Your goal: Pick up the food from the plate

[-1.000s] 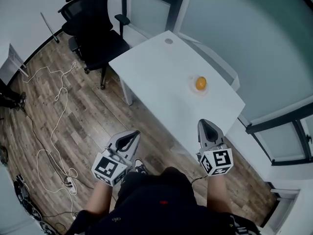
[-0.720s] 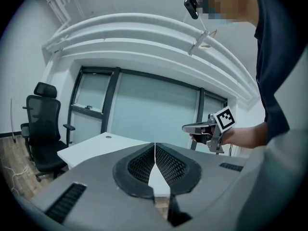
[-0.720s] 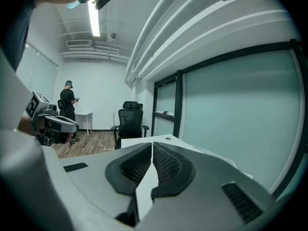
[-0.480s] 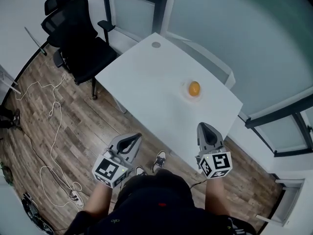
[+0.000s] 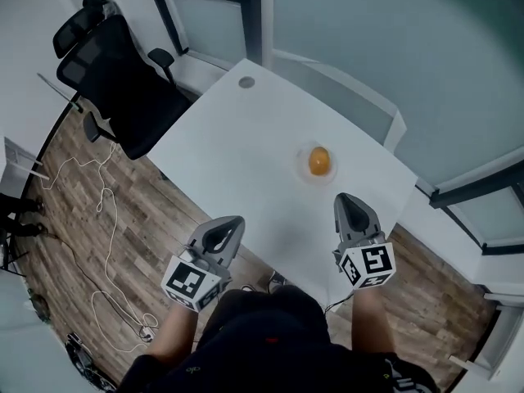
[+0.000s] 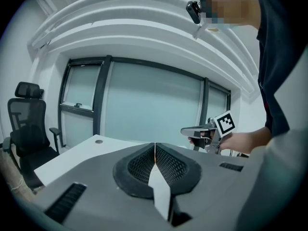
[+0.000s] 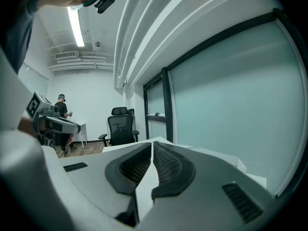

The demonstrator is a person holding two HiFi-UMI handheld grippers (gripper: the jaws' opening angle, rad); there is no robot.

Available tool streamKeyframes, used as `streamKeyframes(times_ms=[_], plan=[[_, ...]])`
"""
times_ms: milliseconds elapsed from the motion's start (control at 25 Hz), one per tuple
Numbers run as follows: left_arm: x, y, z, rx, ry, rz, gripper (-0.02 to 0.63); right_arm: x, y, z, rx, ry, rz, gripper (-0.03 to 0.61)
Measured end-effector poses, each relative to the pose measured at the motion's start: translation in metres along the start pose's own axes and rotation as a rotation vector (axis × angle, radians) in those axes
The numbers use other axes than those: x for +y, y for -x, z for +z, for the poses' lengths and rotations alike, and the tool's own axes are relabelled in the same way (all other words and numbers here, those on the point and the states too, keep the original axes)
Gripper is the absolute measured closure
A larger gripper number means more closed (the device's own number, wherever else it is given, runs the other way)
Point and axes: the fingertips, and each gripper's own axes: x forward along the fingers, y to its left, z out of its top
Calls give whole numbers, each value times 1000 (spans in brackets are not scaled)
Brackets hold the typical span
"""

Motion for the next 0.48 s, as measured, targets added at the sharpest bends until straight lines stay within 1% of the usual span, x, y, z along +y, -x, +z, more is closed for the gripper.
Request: streamKeyframes(times_ms=[200, 360, 400, 440, 480], plan=[[16, -25, -3, 52, -3, -4, 591, -23, -33, -14, 36, -28, -16, 551], [37, -45, -5, 72, 31, -9, 591, -39, -58, -28, 78, -29, -47, 547], [42, -50, -6, 68, 27, -20, 591, -42, -67, -33, 91, -32, -54, 521], [47, -55, -7, 65, 21, -33, 591, -44, -76, -39, 107, -37, -59, 464], [51, -59, -8, 66, 21, -47, 591, -44, -85, -45, 124, -42, -64, 420]])
